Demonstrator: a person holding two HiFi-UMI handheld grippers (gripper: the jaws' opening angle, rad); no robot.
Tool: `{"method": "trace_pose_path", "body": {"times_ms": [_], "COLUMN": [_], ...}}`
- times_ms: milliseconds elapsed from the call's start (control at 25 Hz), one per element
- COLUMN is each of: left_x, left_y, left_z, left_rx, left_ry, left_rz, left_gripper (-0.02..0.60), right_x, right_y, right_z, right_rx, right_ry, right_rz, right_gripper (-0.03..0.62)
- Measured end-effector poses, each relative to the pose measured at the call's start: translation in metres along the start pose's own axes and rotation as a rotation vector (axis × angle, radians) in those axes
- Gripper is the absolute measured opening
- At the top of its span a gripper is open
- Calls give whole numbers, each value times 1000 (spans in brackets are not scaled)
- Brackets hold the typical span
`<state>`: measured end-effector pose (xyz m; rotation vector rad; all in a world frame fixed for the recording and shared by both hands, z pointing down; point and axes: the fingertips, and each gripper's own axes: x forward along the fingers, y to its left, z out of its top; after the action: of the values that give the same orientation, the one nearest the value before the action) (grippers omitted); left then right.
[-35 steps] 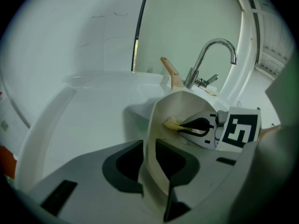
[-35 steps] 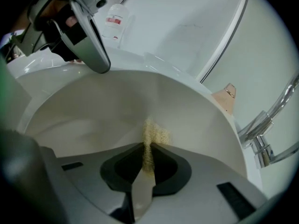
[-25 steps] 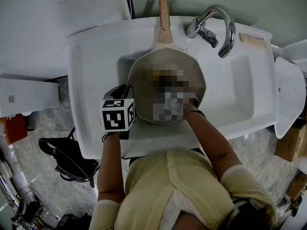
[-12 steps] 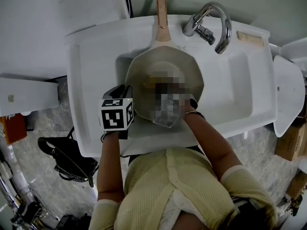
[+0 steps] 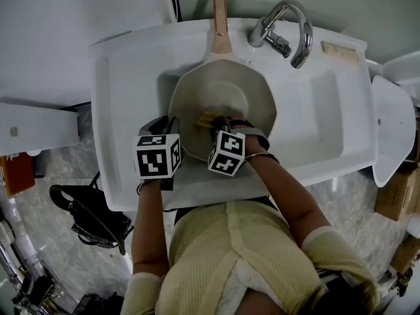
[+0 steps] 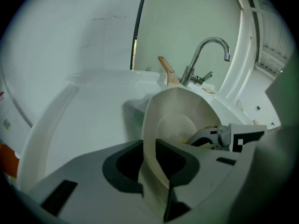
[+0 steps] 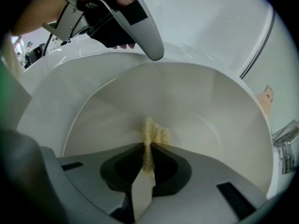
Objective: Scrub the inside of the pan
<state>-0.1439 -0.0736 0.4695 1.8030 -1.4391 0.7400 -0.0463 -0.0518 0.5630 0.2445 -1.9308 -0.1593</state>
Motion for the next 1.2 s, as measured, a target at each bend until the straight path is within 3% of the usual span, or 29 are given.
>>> {"method": "trace_pose_path", "body": {"times_ms": [400,720,1000,1200], "left_x": [-6,-11,-15,-15], "left_y": [-3,-5,-7,-9], "left_z": [-9,-15,-19,-19], "left_rx": [-5,2,12,14], "left_ry": [-5,-2,-5,-11], "left_rz": [-2,-7,-11,-14], "left_gripper": [132,132,132,132], "right_x": [-2,-9,-26,-38], "right_y": [35,46,58,63], "right_z": [-9,-11,-15,-20], "right_rx": [6,79,167,161], "right_ry": [74,100,104,111], "right_rz": [177,261,387,431], "right_gripper": [54,54,54,54]}}
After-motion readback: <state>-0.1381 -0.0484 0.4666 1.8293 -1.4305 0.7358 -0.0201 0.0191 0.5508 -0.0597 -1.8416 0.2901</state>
